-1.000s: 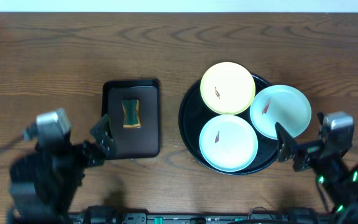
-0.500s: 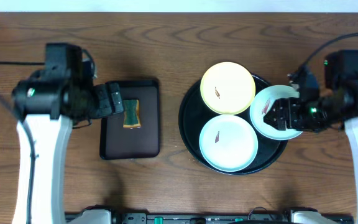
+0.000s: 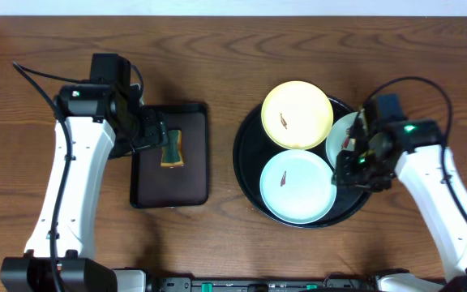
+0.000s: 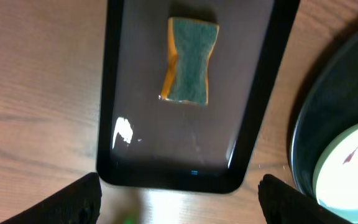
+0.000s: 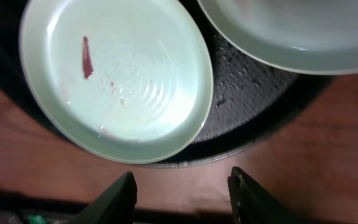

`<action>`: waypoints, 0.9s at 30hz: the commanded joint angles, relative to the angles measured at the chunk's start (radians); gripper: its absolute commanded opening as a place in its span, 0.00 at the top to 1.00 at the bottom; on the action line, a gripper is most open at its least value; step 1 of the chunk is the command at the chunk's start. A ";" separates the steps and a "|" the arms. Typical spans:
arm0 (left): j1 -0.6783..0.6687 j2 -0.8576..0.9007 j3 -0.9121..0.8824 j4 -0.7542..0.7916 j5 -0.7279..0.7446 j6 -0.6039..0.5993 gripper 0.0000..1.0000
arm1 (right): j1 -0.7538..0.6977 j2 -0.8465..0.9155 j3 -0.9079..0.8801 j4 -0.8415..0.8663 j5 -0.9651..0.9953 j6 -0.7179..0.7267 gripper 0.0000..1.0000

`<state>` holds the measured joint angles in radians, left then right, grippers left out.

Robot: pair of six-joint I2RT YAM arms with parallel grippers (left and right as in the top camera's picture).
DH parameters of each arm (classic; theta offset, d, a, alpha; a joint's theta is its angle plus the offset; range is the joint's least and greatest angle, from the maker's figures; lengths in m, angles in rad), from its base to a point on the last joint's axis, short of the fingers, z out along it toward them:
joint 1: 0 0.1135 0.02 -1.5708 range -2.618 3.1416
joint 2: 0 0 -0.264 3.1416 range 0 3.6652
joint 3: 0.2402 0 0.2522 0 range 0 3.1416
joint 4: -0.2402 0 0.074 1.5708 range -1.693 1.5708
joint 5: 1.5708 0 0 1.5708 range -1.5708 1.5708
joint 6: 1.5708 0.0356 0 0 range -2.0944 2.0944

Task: Clean dirty plates on tray and stack at the side
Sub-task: 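Move left gripper to the sponge and right gripper to the pale green plate rim, then lower left gripper onto the green-yellow sponge and close on it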

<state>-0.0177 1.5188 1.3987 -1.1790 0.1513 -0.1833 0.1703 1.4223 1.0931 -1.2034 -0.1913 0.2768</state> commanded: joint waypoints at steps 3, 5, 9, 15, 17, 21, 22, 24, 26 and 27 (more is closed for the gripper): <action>-0.002 0.004 -0.114 0.116 -0.004 -0.045 0.18 | 0.059 -0.008 -0.059 0.108 0.116 0.090 0.52; -0.011 0.004 -0.167 0.172 -0.004 -0.058 0.19 | 0.068 -0.008 -0.059 0.127 0.156 0.093 0.51; -0.053 0.004 -0.302 0.338 -0.006 -0.058 0.20 | 0.069 -0.008 -0.060 0.140 0.188 0.093 0.50; -0.089 0.019 -0.444 0.558 -0.092 -0.058 0.21 | 0.069 -0.008 -0.060 0.158 0.188 0.093 0.50; -0.091 0.034 -0.460 0.587 -0.091 -0.064 0.21 | 0.069 -0.008 -0.060 0.159 0.188 0.093 0.50; -0.103 0.089 -0.468 0.622 -0.092 -0.077 0.21 | 0.069 -0.008 -0.060 0.170 0.188 0.093 0.49; -0.107 0.108 -0.468 0.632 -0.092 -0.077 0.22 | 0.069 -0.008 -0.060 0.173 0.188 0.093 0.49; -0.114 0.152 -0.468 0.658 -0.092 -0.077 0.22 | 0.069 -0.008 -0.060 0.175 0.187 0.093 0.49; -0.119 0.192 -0.467 0.675 -0.092 -0.077 0.27 | 0.069 -0.008 -0.060 0.171 0.187 0.093 0.48; -0.119 0.206 -0.467 0.677 -0.091 -0.077 0.36 | 0.069 -0.008 -0.060 0.170 0.187 0.093 0.48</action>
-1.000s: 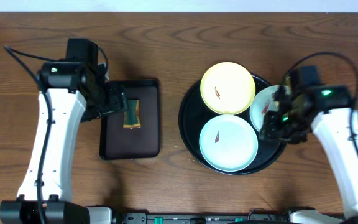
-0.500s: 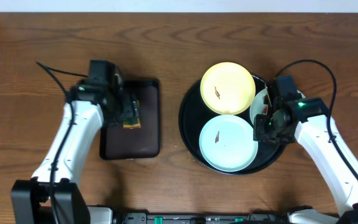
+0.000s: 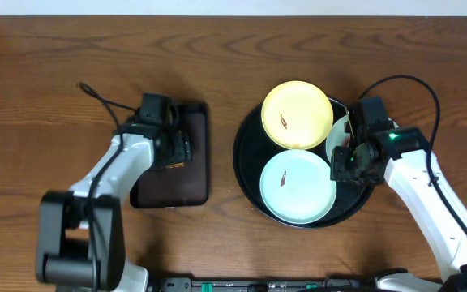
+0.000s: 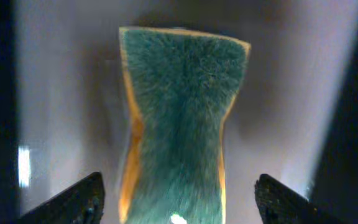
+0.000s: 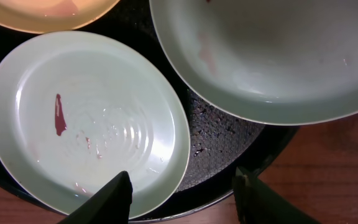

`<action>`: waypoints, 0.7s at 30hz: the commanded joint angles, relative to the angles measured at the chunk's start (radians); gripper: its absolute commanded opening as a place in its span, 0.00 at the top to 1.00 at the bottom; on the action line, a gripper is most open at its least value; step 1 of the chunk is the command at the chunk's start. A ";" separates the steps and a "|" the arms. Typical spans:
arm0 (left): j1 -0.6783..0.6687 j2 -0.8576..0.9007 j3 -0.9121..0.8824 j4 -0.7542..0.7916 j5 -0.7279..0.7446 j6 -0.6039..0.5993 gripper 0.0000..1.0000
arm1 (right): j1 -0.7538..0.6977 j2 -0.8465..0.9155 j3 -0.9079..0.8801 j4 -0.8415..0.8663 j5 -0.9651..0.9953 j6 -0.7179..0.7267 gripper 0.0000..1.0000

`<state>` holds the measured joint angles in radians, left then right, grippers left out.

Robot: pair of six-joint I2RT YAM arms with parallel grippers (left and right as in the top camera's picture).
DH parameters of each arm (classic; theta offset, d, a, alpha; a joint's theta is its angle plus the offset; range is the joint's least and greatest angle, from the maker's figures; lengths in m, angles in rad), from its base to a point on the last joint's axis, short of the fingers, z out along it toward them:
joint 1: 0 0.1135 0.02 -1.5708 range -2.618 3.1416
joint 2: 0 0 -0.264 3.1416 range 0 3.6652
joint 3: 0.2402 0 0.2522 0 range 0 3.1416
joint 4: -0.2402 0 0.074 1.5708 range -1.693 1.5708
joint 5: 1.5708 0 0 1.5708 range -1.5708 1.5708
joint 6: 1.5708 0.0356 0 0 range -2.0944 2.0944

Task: Clean dirty plates on tray and stack at the side
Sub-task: 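Lower left gripper onto the green-yellow sponge and close on it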

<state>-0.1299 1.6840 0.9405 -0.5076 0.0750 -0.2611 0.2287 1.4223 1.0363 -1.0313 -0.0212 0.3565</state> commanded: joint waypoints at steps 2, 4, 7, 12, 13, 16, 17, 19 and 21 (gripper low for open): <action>-0.006 0.053 -0.009 0.001 -0.015 0.002 0.57 | 0.011 -0.008 -0.003 -0.008 0.018 0.013 0.47; -0.006 0.053 -0.009 -0.004 -0.015 0.002 0.92 | 0.011 -0.008 -0.003 -0.009 0.018 0.009 0.46; -0.006 0.053 -0.005 -0.007 -0.015 0.002 0.89 | 0.011 -0.008 -0.003 -0.005 0.018 0.009 0.46; -0.006 0.053 0.024 0.006 -0.030 0.002 0.24 | 0.011 -0.008 -0.003 -0.006 0.018 0.009 0.46; -0.006 0.053 0.026 0.020 -0.040 0.002 0.24 | 0.011 -0.008 -0.003 -0.006 0.018 0.010 0.46; -0.006 0.053 0.026 0.065 -0.069 0.002 0.26 | 0.011 -0.008 -0.003 -0.006 0.018 0.010 0.45; -0.006 0.053 0.026 0.074 -0.069 0.002 0.27 | 0.011 -0.008 -0.003 -0.008 0.018 0.010 0.45; -0.006 0.053 0.026 0.090 -0.069 0.002 0.31 | 0.011 -0.008 -0.003 -0.009 0.018 0.009 0.45; -0.006 0.053 0.026 0.106 -0.068 0.002 0.50 | 0.011 -0.008 -0.003 -0.007 0.018 0.010 0.44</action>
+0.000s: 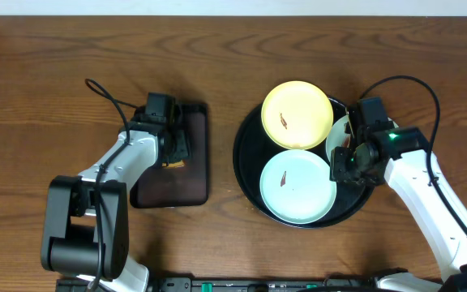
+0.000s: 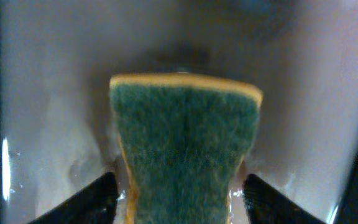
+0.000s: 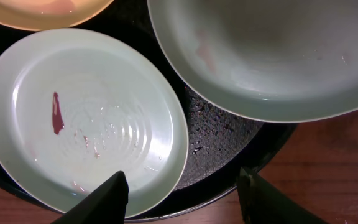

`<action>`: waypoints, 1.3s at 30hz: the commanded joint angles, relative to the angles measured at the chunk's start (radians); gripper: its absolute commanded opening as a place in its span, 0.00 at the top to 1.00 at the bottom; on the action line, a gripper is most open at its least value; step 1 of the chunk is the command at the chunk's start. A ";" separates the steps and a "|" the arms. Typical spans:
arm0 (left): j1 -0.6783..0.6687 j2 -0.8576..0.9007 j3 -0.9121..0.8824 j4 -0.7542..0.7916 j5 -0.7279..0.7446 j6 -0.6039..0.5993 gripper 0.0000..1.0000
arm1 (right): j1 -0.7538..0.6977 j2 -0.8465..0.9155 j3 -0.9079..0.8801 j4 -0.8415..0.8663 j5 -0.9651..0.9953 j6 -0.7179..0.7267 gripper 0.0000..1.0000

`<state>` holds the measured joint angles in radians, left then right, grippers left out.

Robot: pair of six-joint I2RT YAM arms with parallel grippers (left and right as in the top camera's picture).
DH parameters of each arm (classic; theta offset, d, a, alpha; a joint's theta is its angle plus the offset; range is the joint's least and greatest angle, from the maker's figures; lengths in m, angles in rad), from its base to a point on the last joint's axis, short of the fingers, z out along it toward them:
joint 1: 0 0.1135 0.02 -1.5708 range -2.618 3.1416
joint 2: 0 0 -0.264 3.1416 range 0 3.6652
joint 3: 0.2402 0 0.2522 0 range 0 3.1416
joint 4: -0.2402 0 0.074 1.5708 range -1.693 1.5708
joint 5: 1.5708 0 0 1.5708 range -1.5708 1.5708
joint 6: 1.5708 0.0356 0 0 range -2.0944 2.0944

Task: Clean dirty plates on tray and stack at the side
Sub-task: 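Lower left gripper onto the green-yellow sponge and close on it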

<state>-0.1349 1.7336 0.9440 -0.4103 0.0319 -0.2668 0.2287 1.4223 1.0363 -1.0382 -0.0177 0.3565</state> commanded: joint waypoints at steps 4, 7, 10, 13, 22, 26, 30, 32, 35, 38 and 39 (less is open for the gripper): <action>-0.002 0.004 0.022 0.008 -0.025 0.006 0.92 | 0.011 -0.008 -0.003 0.003 0.014 0.010 0.43; -0.001 0.004 0.023 0.022 -0.026 0.007 0.30 | 0.011 -0.008 -0.003 0.002 0.014 0.010 0.43; -0.001 0.004 0.023 0.061 -0.026 0.007 0.18 | 0.011 -0.008 -0.003 0.002 0.014 0.010 0.43; -0.001 0.005 0.022 0.098 -0.026 0.007 0.18 | 0.011 -0.008 -0.003 0.002 0.014 0.010 0.42; -0.001 0.012 0.022 0.148 -0.026 0.007 0.21 | 0.011 -0.008 -0.003 -0.002 0.014 0.009 0.42; -0.001 0.027 0.022 0.162 -0.025 0.007 0.30 | 0.011 -0.008 -0.003 -0.001 0.014 0.009 0.42; -0.001 0.032 0.023 0.166 -0.024 0.007 0.92 | 0.011 -0.008 -0.003 -0.002 0.014 0.009 0.41; -0.001 0.030 0.023 0.159 -0.013 0.007 0.92 | 0.011 -0.008 -0.003 -0.002 0.014 0.009 0.41; -0.002 0.008 0.023 0.108 -0.010 0.007 0.88 | 0.011 -0.008 -0.003 -0.002 0.015 0.008 0.40; -0.001 -0.042 0.023 0.034 -0.010 0.007 0.73 | 0.011 -0.008 -0.003 -0.002 0.014 0.004 0.40; -0.002 -0.065 0.023 0.006 -0.010 0.006 0.71 | 0.011 -0.008 -0.003 -0.002 0.014 0.002 0.40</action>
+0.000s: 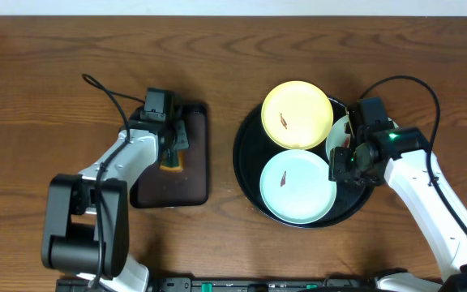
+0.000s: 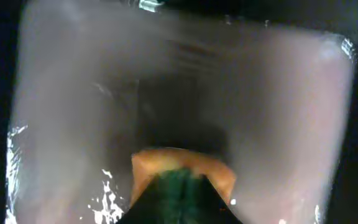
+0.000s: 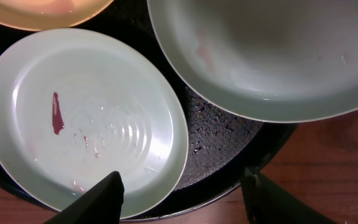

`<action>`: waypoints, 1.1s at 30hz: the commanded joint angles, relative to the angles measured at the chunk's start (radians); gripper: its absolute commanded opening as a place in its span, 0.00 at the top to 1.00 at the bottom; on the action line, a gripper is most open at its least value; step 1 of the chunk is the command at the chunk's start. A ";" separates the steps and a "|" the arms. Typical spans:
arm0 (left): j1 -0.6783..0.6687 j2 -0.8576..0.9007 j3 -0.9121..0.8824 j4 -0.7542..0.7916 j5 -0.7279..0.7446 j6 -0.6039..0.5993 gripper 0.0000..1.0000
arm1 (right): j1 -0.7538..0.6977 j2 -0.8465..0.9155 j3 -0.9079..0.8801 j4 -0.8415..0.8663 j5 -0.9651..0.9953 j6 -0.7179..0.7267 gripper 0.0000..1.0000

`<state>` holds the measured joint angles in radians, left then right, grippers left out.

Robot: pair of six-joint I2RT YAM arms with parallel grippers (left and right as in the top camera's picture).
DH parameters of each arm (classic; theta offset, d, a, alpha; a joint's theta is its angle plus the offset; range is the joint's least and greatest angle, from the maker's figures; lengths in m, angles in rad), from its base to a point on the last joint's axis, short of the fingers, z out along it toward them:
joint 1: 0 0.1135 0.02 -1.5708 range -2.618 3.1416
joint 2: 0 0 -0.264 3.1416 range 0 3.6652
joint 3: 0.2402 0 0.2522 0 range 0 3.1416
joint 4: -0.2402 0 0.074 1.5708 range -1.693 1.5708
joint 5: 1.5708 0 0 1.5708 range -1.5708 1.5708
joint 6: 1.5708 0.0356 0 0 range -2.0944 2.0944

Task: Clean dirty plates on tray and stack at the side
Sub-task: 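Lower left gripper onto the green-yellow sponge and close on it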

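A green and orange sponge (image 2: 180, 167) lies in the dark rectangular tray (image 1: 193, 174), pinched narrow in my left gripper (image 2: 179, 208), which is shut on it. The sponge (image 1: 171, 157) also shows under the left gripper (image 1: 172, 143) from overhead. The round black tray (image 1: 246, 174) holds a yellow plate (image 1: 297, 114), a pale blue plate (image 3: 86, 118) with a red smear, and a pale green plate (image 3: 272, 56) partly under my right arm. My right gripper (image 3: 182, 208) hangs open over the blue plate's rim and the tray edge, holding nothing.
Brown wooden table (image 1: 71, 49) surrounds both trays. A black cable (image 1: 104, 89) loops from the left arm over the table at the left. Wet drops glisten on the rectangular tray's floor (image 2: 107, 199).
My left gripper has shut on the sponge, which is now squeezed narrow between the fingers. The right arm and the plates have not moved.
First my left gripper hung open well above the rectangular tray, and my right gripper stood over the blue plate's near rim. Then the left was down at the sponge and the right had shifted toward the green plate. The left fingers flanked the sponge, and now grip it.
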<state>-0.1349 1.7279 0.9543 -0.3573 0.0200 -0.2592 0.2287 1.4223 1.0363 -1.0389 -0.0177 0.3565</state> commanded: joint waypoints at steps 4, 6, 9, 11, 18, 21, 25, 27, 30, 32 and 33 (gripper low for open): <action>-0.002 -0.169 0.012 -0.150 0.007 -0.005 0.45 | 0.011 -0.008 -0.003 0.000 0.014 0.002 0.39; -0.002 -0.212 0.012 -0.187 0.022 -0.005 0.46 | 0.011 -0.008 -0.003 0.000 0.014 0.002 0.39; -0.002 -0.234 0.012 -0.223 0.021 -0.004 0.45 | 0.011 -0.008 -0.003 0.000 0.014 0.002 0.39; -0.002 -0.225 0.008 -0.236 0.023 -0.004 0.46 | 0.011 -0.008 -0.003 -0.001 0.014 0.002 0.39; -0.002 -0.147 -0.003 -0.232 0.024 -0.003 0.46 | 0.011 -0.008 -0.003 -0.014 0.014 0.002 0.38; -0.002 -0.106 -0.003 -0.229 0.025 -0.004 0.46 | 0.011 -0.008 -0.003 -0.016 0.014 0.002 0.38; -0.002 -0.069 -0.004 -0.231 0.025 -0.003 0.46 | 0.011 -0.008 -0.003 -0.015 0.015 0.002 0.37; -0.002 -0.063 -0.004 -0.236 0.025 -0.003 0.46 | 0.011 -0.008 -0.003 -0.015 0.018 0.002 0.37; -0.002 -0.063 -0.004 -0.241 0.025 -0.004 0.46 | 0.011 -0.008 -0.003 -0.015 0.021 0.002 0.37; -0.002 -0.063 -0.004 -0.241 0.025 -0.004 0.46 | 0.011 -0.008 -0.003 -0.015 0.021 0.002 0.37; -0.002 -0.063 -0.005 -0.241 0.025 -0.004 0.46 | 0.011 -0.008 -0.003 -0.015 0.021 0.002 0.37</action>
<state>-0.1349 1.6566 0.9543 -0.5945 0.0460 -0.2649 0.2287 1.4223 1.0363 -1.0538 -0.0105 0.3561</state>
